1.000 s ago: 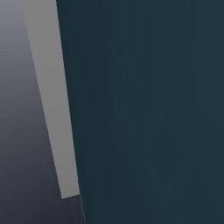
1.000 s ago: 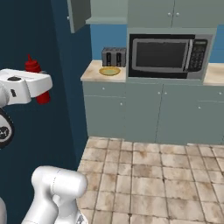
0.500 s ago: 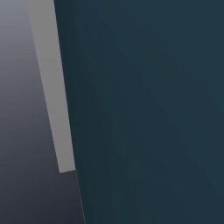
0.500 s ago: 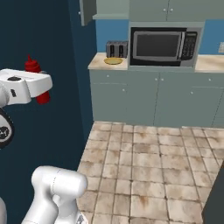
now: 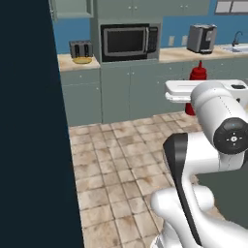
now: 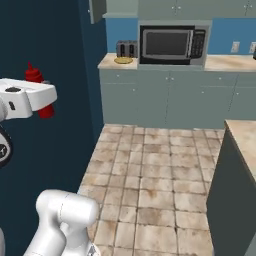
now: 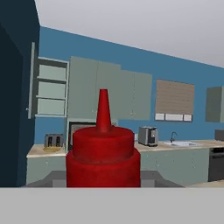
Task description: Move the hot dog bun to the plate on the dining table and place the condiment next to that plate. Then navigate to the fridge and take the sausage and place it on the plate as well.
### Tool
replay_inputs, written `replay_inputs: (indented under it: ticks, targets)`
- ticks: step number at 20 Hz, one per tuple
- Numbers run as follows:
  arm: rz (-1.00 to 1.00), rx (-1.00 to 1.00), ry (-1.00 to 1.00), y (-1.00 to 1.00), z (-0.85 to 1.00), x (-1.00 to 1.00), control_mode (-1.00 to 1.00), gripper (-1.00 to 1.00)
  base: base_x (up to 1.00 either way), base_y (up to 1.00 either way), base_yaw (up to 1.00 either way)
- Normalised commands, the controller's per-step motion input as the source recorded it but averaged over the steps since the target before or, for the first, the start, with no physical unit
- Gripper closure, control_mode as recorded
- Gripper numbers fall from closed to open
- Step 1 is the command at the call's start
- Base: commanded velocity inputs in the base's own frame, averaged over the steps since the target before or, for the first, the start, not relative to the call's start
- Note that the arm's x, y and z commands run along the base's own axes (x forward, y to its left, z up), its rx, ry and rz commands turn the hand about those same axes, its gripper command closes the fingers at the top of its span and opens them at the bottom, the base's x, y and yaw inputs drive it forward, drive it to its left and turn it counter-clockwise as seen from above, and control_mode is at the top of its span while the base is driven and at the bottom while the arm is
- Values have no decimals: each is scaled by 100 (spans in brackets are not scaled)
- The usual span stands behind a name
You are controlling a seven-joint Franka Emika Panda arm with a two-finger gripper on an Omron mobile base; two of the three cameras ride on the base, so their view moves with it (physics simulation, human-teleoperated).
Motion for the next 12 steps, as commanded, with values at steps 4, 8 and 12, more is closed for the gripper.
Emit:
replay_inputs:
  ticks: [4,8,12]
  targets:
    - [0,0,0,0,0,0,100,100,-100,-100,-15]
    - [0,0,0,0,0,0,100,100,-94,-100,-17]
    - [0,0,0,0,0,0,100,100,-84,-100,-14]
